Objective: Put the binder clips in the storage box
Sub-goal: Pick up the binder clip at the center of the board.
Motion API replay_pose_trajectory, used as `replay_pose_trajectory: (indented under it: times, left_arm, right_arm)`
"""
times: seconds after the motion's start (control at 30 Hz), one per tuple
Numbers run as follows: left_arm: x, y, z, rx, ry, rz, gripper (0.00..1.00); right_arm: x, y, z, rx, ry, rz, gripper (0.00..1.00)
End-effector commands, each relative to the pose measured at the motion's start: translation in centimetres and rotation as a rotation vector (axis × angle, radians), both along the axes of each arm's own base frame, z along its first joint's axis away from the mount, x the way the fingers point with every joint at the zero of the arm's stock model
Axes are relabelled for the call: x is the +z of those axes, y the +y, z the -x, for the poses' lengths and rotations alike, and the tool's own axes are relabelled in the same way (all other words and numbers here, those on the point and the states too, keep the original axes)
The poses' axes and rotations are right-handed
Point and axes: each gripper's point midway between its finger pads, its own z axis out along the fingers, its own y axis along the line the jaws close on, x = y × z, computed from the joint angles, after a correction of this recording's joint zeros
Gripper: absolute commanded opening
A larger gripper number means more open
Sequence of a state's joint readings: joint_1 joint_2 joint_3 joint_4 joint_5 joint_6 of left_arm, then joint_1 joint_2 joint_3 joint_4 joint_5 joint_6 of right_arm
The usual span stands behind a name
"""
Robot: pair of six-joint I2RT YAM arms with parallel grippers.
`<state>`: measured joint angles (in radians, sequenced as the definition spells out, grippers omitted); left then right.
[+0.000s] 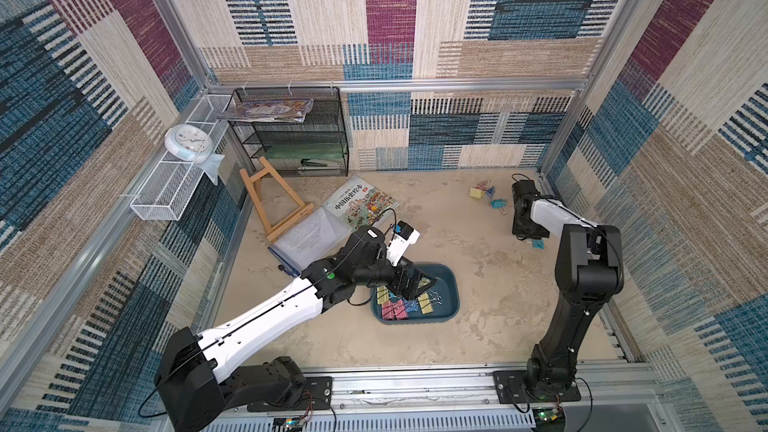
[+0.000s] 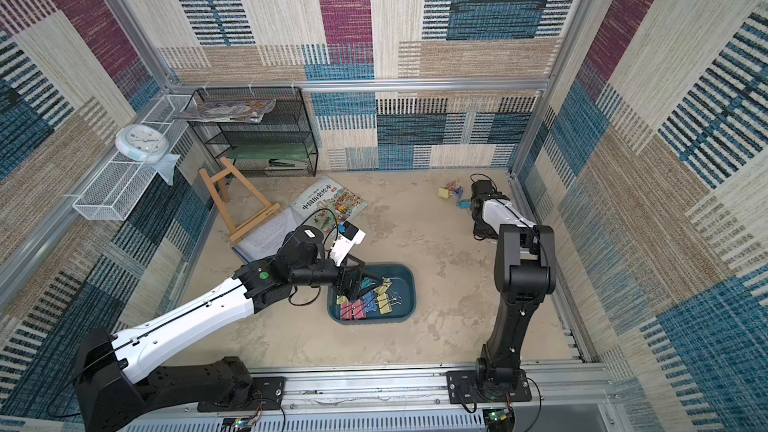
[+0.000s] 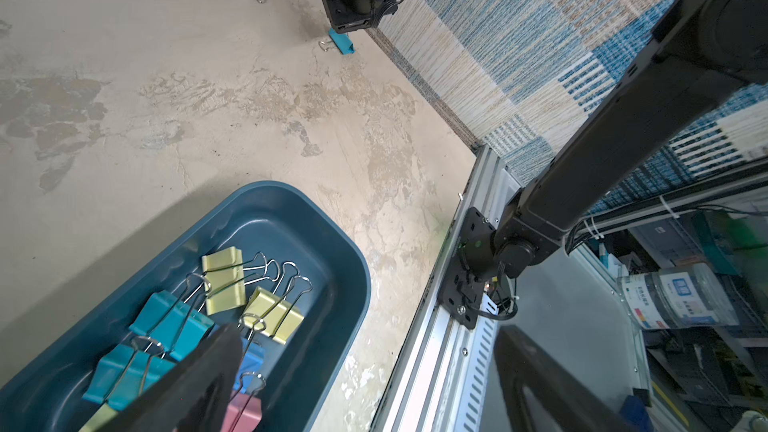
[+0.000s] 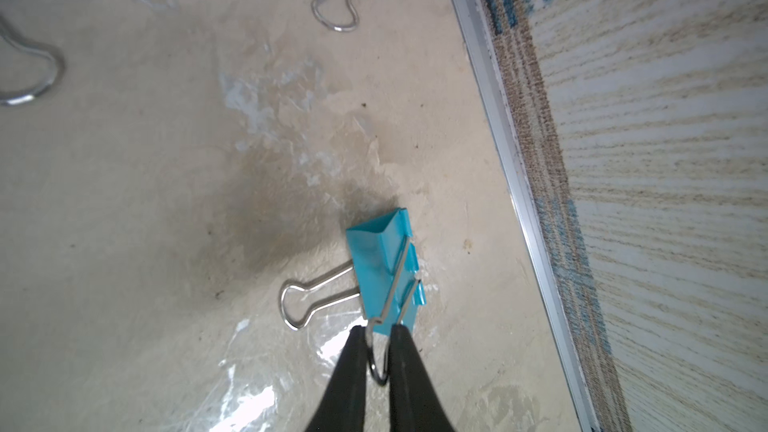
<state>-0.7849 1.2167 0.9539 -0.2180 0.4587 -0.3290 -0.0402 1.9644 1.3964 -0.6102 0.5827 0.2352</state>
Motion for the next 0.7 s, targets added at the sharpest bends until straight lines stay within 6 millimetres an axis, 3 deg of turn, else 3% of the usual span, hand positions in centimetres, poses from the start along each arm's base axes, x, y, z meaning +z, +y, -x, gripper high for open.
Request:
replay_pose_trajectory:
  times: [0.0, 0.07, 0.33, 0.47, 0.57, 0.67]
  left_arm:
    - [0.1, 0.2, 0.3, -0.015, -0.013, 0.0, 0.99]
    - [0.1, 0.2, 0.3, -0.012, -0.008, 0.003, 0.99]
    - [0.8, -0.2, -0.2, 0.002, -0.036, 0.029, 0.99]
    - [1.0, -0.2, -0.8, 0.023, -0.059, 0.034, 0.99]
    - [1.0, 0.3, -2.5, 0.12, -0.073, 0.021, 0.99]
    - [2.0, -0.2, -4.0, 0.181, -0.066, 0.037, 0.99]
  right_arm:
    - [0.2, 0.2, -0.5, 0.011, -0.018, -0.013, 0.04]
    - [0.7, 0.7, -0.6, 0.013, -0.021, -0.048, 0.0]
    - [5.1, 3.6, 0.2, 0.052, -0.135, -0.217, 0.0]
    - [8.1, 8.8, 1.8, 0.133, -0.26, -0.47, 0.0]
    - [10.8, 14.4, 3.6, 0.232, -0.357, -0.746, 0.0]
    - [12.9, 19.9, 6.0, 0.308, -0.406, -0.849, 0.0]
